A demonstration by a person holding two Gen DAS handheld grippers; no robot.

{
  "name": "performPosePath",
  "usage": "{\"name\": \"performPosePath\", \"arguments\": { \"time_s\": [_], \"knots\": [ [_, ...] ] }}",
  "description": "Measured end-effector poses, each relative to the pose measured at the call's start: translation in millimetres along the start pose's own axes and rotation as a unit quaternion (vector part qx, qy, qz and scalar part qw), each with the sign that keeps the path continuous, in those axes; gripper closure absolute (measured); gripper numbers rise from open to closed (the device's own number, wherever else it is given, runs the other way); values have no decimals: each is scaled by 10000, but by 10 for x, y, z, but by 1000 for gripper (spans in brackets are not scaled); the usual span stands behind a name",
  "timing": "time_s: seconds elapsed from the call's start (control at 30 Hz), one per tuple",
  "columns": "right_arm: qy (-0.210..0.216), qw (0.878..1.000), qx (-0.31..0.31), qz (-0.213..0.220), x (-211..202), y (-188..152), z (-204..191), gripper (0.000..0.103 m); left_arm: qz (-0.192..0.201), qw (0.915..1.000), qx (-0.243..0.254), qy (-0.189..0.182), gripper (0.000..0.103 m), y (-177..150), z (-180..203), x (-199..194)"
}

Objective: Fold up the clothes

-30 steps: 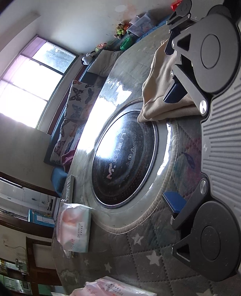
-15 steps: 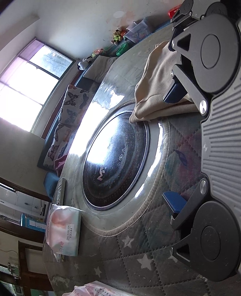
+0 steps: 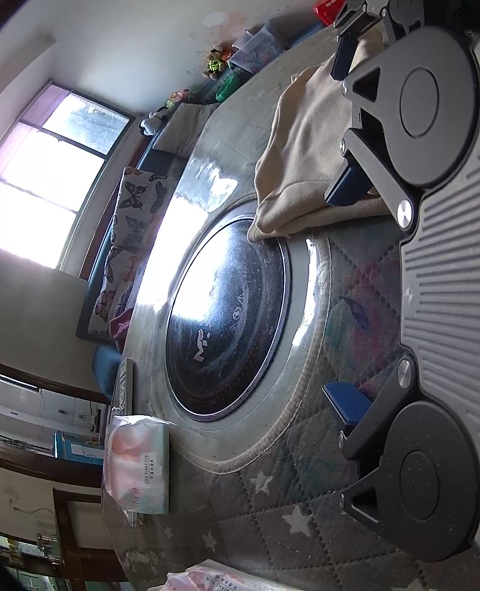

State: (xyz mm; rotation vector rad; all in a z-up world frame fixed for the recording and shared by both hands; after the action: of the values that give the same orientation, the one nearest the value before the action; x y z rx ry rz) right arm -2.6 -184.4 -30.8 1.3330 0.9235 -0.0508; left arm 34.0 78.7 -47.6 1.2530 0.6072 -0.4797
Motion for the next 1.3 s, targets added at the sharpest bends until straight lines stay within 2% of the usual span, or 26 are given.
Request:
{"name": "performPosePath", "arguments": {
  "time_s": [0.3,0.43,0.53,0.63,0.87,1.03,1.13,1.2,1.3],
  "knots": [
    [152,9991,384,139,-154,-134,227,0,-168,9996,-68,198,0,15,19,14],
    [160,9982,457,366,-288,-109,293,0,-313,9990,-314,93,0,3,74,-46],
    [148,9970,677,337,-313,-170,406,0,-219,9994,-245,57,0,17,185,-132],
    [148,9978,571,308,-330,-219,435,0,-115,9998,-135,-73,0,67,328,-217],
    [388,9949,748,559,-356,42,547,0,-48,9987,50,-515,0,198,681,-236],
    [492,9935,987,288,-116,-13,722,0,-88,9975,-39,-706,0,291,801,-179],
    [417,9945,885,374,-180,-11,703,0,-118,9969,-126,-763,0,313,807,-148],
    [311,9954,766,477,-285,0,667,0,-162,9953,-226,-931,0,303,829,-148],
    [39,9957,663,640,-445,-14,681,0,-148,9935,-276,-1091,0,303,909,-155]
  ]
}}
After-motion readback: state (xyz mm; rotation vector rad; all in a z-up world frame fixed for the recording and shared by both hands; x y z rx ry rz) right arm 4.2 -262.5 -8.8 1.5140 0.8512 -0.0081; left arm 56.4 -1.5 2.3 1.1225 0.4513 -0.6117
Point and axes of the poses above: each gripper's, at about its wrist camera, not at the fingertips, and x roughly the way its jaws point, z to its right, y to its top, the point moved 10 cm from there along x, roughly the way its jaws point, and after that the axes turned 9 degrees about y, right-handed, at the moved point
